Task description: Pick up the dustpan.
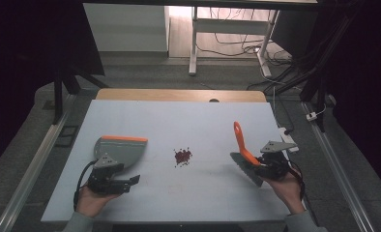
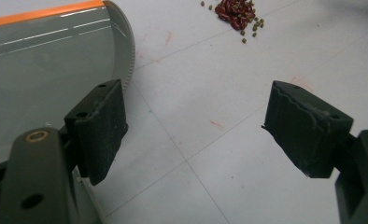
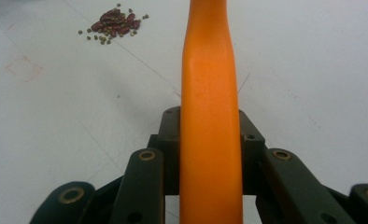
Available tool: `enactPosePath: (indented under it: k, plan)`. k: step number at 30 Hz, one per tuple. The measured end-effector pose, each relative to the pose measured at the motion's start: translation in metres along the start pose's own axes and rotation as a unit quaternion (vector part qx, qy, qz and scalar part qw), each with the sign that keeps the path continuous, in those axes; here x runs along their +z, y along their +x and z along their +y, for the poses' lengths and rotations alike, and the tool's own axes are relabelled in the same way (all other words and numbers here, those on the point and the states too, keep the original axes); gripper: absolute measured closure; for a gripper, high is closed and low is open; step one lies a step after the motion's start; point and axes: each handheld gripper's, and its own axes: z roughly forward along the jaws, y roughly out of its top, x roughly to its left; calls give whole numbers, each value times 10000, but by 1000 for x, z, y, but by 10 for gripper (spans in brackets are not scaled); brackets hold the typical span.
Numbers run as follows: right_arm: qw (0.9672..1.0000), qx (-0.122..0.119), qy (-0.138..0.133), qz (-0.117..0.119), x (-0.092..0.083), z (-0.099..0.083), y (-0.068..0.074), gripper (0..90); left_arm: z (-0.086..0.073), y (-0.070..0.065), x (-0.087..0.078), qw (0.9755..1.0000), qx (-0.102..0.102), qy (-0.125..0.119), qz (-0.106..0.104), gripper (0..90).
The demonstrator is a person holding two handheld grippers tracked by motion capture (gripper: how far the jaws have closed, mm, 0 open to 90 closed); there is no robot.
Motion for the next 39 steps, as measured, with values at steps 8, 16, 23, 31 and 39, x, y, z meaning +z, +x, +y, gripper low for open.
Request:
enactPosePath:
  k: [8,16,23,31,39]
  plan:
    - [10000,-51,-20,-37,0,0,1,708,0,2,0,9999,-3,37,120,204]
    - [9999,-67,-71,-38,-2,1,2,708,2,1,-1,9999,40,46,91,203]
    - [9999,-65,-77,-49,-2,1,3,708,4,0,-3,9999,85,11,112,203]
    - [9999,-3,-106,-80,-6,-1,-2,708,11,-2,-6,9997,107,176,147,207]
    - [9999,-17,-98,-79,-7,-3,-5,708,27,-2,-14,9979,-155,382,503,215]
